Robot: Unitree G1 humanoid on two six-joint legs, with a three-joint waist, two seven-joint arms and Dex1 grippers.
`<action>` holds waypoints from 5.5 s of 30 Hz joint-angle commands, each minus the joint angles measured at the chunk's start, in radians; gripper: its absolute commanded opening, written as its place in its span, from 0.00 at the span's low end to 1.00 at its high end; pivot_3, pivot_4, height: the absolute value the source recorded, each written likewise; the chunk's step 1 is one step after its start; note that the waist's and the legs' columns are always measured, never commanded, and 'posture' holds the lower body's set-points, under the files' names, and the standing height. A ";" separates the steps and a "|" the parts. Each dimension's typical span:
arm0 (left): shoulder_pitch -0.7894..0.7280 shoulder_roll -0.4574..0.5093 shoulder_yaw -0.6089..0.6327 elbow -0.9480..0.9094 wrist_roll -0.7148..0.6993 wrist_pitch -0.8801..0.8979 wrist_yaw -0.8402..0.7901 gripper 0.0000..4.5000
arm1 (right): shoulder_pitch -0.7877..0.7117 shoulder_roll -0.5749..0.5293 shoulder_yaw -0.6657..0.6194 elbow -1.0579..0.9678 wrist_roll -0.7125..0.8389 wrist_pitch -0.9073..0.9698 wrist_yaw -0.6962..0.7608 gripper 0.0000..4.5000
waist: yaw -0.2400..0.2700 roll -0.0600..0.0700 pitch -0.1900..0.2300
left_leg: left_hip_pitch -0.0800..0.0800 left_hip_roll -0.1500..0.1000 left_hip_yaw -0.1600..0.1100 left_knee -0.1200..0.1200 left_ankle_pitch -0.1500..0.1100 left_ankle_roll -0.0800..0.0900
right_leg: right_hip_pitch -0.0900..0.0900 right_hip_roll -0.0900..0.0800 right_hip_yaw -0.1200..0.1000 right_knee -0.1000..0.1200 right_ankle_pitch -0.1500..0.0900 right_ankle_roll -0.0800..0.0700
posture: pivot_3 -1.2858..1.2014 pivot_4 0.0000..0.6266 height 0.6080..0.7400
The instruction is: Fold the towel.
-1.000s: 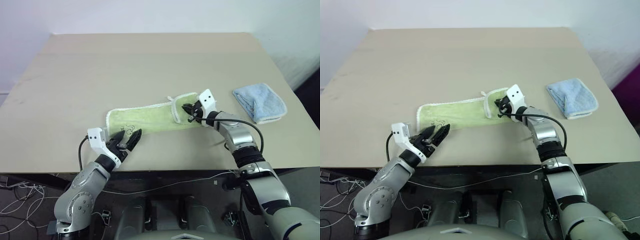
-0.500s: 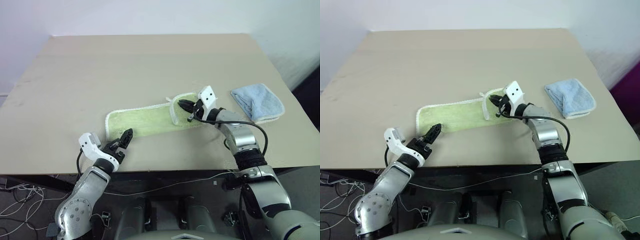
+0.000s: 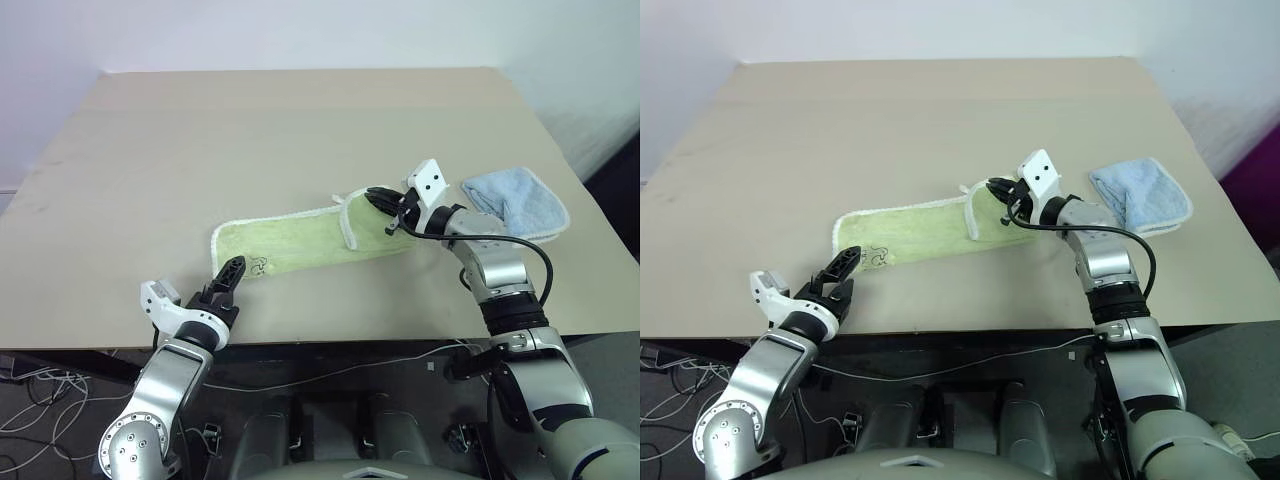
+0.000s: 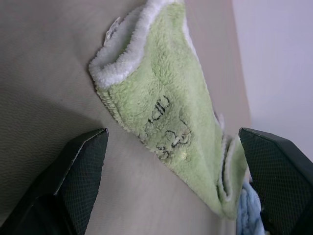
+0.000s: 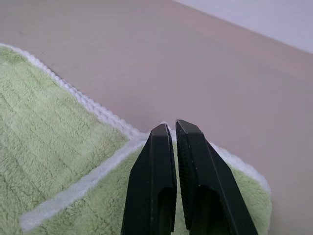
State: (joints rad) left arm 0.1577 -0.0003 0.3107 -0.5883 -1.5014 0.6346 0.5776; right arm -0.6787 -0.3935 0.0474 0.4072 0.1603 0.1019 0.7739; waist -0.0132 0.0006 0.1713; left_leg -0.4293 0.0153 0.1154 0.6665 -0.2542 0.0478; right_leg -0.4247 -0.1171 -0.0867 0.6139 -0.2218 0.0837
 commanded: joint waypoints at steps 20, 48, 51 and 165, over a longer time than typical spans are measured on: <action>-0.147 0.083 0.024 0.172 0.017 -0.156 0.051 0.01 | 0.055 -0.003 -0.008 -0.118 0.000 0.031 -0.038 0.05 | 0.001 0.001 -0.001 | 0.002 0.000 -0.001 -0.001 0.000 -0.001 | 0.002 0.001 -0.001 0.000 0.000 0.000 | 0.52 0.24 1.00; -0.453 0.591 -0.070 0.152 0.248 -0.036 -0.729 0.00 | 0.030 -0.008 -0.064 -0.065 0.004 0.025 -0.154 0.05 | 0.001 0.000 0.001 | -0.002 -0.001 0.001 -0.003 0.002 -0.010 | -0.003 0.001 -0.001 -0.001 0.000 0.000 | 0.52 0.24 1.00; -0.568 0.552 -0.184 0.180 0.326 -0.019 -0.802 0.00 | 0.039 -0.008 -0.070 -0.071 0.005 0.026 -0.165 0.05 | 0.001 -0.001 0.001 | -0.002 -0.001 0.001 -0.003 0.002 -0.011 | -0.003 0.002 -0.001 -0.001 0.001 0.001 | 0.52 0.24 1.00; -0.678 0.059 0.050 0.718 0.382 0.626 -0.638 0.85 | 0.264 -0.027 -0.063 -0.524 0.076 0.234 -0.160 0.00 | 0.029 -0.004 0.005 | -0.003 -0.004 -0.004 0.000 0.005 -0.007 | 0.000 -0.001 -0.004 0.000 0.001 0.005 | 0.52 0.24 1.00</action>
State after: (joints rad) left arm -0.5148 0.0784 0.3838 0.1169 -1.1180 1.2503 -0.0570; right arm -0.4077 -0.4119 0.0114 -0.0641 0.2195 0.3405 0.6208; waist 0.0158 -0.0039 0.1761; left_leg -0.4323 0.0116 0.1109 0.6668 -0.2496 0.0408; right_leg -0.4244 -0.1178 -0.0907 0.6143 -0.2209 0.0887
